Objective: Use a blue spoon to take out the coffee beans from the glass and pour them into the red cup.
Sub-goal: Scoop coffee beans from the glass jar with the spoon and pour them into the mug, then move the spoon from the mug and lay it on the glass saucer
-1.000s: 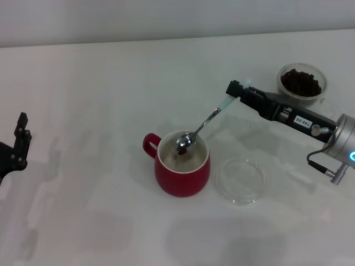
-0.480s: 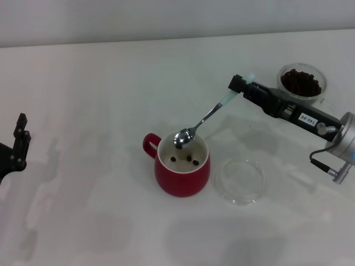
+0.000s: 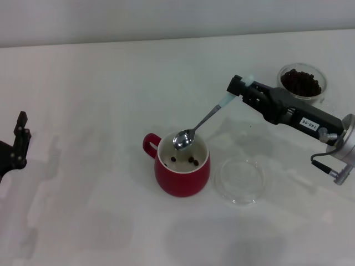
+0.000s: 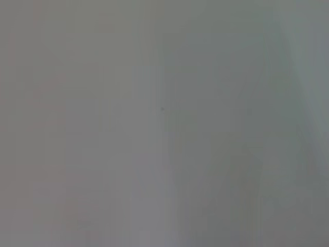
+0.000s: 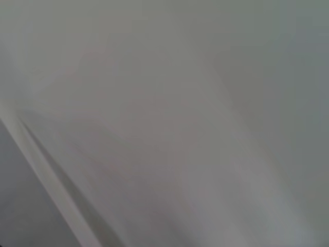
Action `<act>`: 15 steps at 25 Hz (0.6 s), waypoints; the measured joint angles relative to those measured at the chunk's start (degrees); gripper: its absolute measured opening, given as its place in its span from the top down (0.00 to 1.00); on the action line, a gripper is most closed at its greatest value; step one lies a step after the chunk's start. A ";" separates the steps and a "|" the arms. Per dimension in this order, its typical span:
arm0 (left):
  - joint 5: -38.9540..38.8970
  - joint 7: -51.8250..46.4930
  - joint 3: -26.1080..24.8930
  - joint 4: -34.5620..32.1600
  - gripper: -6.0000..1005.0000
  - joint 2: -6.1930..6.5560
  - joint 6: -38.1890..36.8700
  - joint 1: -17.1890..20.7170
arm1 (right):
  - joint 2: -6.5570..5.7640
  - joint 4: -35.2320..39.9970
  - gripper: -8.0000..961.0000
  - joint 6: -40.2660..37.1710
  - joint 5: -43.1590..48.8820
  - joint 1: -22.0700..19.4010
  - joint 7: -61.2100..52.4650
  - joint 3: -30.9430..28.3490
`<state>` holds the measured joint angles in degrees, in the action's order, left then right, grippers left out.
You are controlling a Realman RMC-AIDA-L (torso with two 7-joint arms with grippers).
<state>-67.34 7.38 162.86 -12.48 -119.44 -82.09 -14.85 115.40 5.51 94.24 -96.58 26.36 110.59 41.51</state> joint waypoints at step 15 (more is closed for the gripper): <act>-0.16 0.00 -0.13 0.09 0.51 0.00 0.57 -0.14 | -0.52 7.30 0.84 -0.17 -1.10 -7.10 -9.27 -2.74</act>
<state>-67.50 7.38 162.73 -12.38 -119.44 -81.53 -14.98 114.88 12.81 94.07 -97.68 19.27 101.31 38.76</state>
